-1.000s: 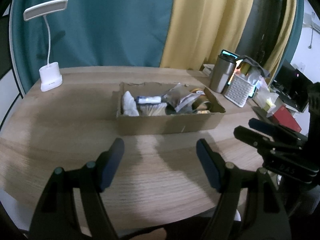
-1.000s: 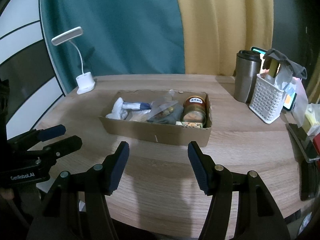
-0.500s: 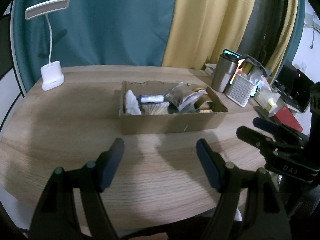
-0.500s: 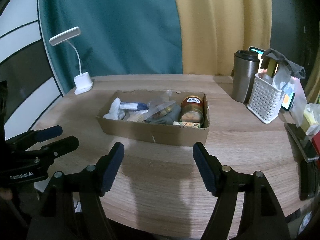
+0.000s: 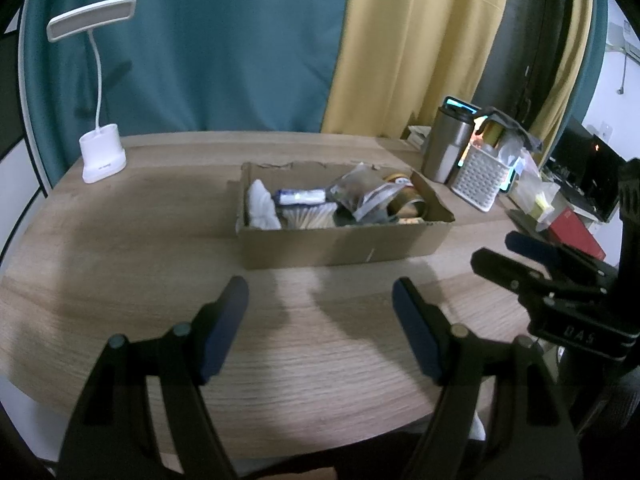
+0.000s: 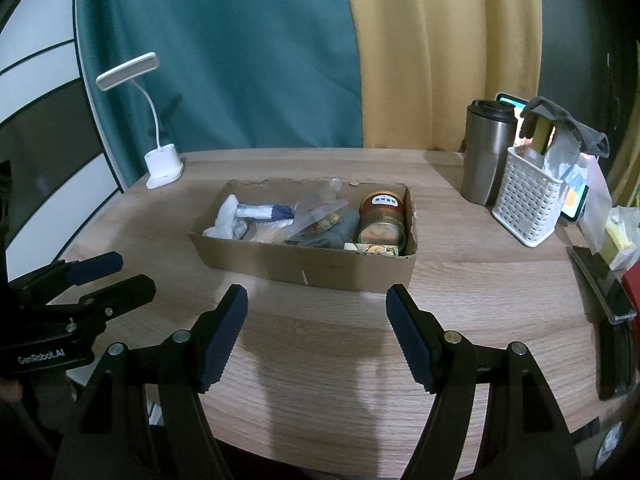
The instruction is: Organize objects
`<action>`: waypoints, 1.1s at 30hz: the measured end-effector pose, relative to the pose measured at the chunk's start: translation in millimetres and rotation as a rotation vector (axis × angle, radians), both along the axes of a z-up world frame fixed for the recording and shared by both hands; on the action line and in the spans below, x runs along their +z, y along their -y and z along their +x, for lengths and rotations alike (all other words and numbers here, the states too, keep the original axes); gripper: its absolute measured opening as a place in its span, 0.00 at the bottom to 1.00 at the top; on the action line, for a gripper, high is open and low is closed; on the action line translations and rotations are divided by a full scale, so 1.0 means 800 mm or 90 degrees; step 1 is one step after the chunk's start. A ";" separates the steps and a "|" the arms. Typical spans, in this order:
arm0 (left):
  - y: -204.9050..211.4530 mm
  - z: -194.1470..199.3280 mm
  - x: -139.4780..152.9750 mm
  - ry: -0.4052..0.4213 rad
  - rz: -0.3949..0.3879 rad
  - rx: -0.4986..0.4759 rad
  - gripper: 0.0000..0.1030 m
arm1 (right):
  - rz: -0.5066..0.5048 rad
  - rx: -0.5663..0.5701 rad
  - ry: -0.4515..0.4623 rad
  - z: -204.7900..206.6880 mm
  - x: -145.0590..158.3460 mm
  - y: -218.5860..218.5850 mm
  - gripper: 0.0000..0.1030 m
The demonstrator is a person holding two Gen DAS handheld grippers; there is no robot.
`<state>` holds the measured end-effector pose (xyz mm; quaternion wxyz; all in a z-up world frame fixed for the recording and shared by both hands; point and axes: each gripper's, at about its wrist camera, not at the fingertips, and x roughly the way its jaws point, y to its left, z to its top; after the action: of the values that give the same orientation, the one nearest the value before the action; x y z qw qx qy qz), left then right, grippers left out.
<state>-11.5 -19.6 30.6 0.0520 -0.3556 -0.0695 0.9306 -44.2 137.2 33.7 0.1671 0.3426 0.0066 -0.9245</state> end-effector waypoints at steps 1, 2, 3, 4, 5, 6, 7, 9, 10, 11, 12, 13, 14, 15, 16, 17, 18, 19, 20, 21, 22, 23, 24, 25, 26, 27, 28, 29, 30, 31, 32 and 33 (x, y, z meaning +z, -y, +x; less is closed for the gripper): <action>0.000 0.000 0.000 0.000 0.000 0.000 0.74 | 0.000 0.000 0.000 0.000 0.000 0.000 0.73; 0.000 0.000 0.000 0.000 0.000 0.001 0.74 | 0.000 -0.001 0.000 0.000 0.000 0.000 0.73; 0.000 0.000 0.000 0.000 -0.001 0.001 0.74 | 0.000 -0.001 0.000 0.000 0.000 0.000 0.73; 0.000 0.000 0.000 0.000 -0.001 0.001 0.74 | 0.000 0.000 0.000 0.000 0.000 0.000 0.73; 0.000 0.000 0.000 0.000 -0.001 0.001 0.74 | 0.000 -0.001 0.000 0.000 0.000 0.000 0.73; 0.000 0.000 0.000 0.000 0.000 0.000 0.74 | 0.000 -0.001 0.000 0.000 0.000 0.000 0.73; 0.000 0.000 0.000 -0.001 -0.001 0.000 0.74 | 0.000 -0.001 0.000 0.000 0.000 0.000 0.73; 0.000 0.000 0.000 0.000 -0.001 0.000 0.74 | 0.000 0.000 0.000 0.001 0.000 0.000 0.73; 0.000 0.000 0.000 0.000 -0.001 0.000 0.74 | 0.000 0.000 0.000 0.001 -0.001 0.000 0.73; 0.000 0.000 0.000 0.000 -0.001 0.000 0.74 | 0.000 0.000 0.000 0.001 0.000 0.001 0.73; 0.000 0.000 0.000 0.000 -0.002 0.002 0.74 | 0.000 0.000 0.000 0.001 -0.001 0.001 0.73; -0.001 0.000 -0.001 0.000 -0.004 0.003 0.74 | 0.000 0.000 0.000 0.001 0.000 0.001 0.73; -0.001 0.000 -0.001 0.000 -0.007 0.004 0.74 | 0.000 0.001 0.000 0.001 0.000 0.001 0.73; -0.001 -0.001 -0.001 -0.001 -0.007 0.005 0.74 | 0.001 0.001 0.001 0.000 -0.001 0.001 0.73; 0.000 -0.001 -0.001 -0.001 -0.007 0.005 0.74 | 0.000 0.001 0.001 0.000 -0.001 0.000 0.73; -0.001 -0.001 -0.001 -0.002 -0.008 0.005 0.74 | 0.001 0.001 0.001 0.000 -0.001 0.000 0.73; -0.001 -0.001 -0.001 -0.002 -0.010 0.006 0.74 | 0.001 0.001 0.001 0.000 -0.001 0.000 0.73; -0.001 -0.002 -0.002 -0.002 -0.010 0.006 0.74 | 0.001 0.000 0.002 0.000 -0.001 0.000 0.73; -0.001 -0.001 -0.002 -0.002 -0.010 0.006 0.74 | 0.001 0.001 0.001 0.000 -0.001 0.000 0.73; -0.001 -0.002 -0.002 -0.001 -0.010 0.006 0.74 | 0.001 0.001 0.002 0.000 -0.001 0.000 0.73; -0.001 -0.001 -0.002 -0.002 -0.010 0.006 0.74 | 0.001 0.001 0.002 0.000 -0.001 0.001 0.73; -0.001 -0.001 -0.002 -0.002 -0.010 0.006 0.74 | 0.002 0.000 0.003 0.000 -0.002 0.001 0.73; -0.001 -0.002 -0.002 -0.001 -0.010 0.006 0.74 | 0.002 0.000 0.004 -0.001 -0.002 0.001 0.73; -0.001 -0.002 -0.002 0.000 -0.009 0.006 0.74 | 0.002 0.000 0.005 -0.001 -0.003 0.001 0.73; -0.001 -0.003 -0.003 0.001 -0.010 0.006 0.74 | 0.002 0.000 0.006 -0.002 -0.003 0.001 0.73; -0.001 -0.003 -0.003 0.002 -0.009 0.006 0.74 | 0.002 0.001 0.006 -0.002 -0.004 0.001 0.73; -0.002 -0.004 -0.004 0.003 -0.009 0.005 0.74 | 0.002 0.001 0.007 -0.003 -0.004 0.001 0.73; -0.002 -0.005 -0.004 0.004 -0.009 0.004 0.74 | 0.003 0.001 0.008 -0.003 -0.005 0.001 0.73; -0.002 -0.006 -0.004 0.005 -0.009 0.004 0.74 | 0.003 0.002 0.009 -0.004 -0.005 0.002 0.73; -0.002 -0.007 -0.005 0.007 -0.009 0.003 0.74 | 0.003 0.002 0.009 -0.005 -0.006 0.002 0.73; -0.002 -0.008 -0.005 0.008 -0.009 0.003 0.74 | 0.003 0.002 0.010 -0.005 -0.006 0.002 0.73; -0.002 -0.009 -0.006 0.008 -0.009 0.003 0.74 | 0.002 0.002 0.011 -0.006 -0.006 0.002 0.73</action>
<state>-18.3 -18.0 26.1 0.0471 -0.3619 -0.0638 0.9288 -48.9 135.7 28.7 0.1680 0.3509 0.0075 -0.9212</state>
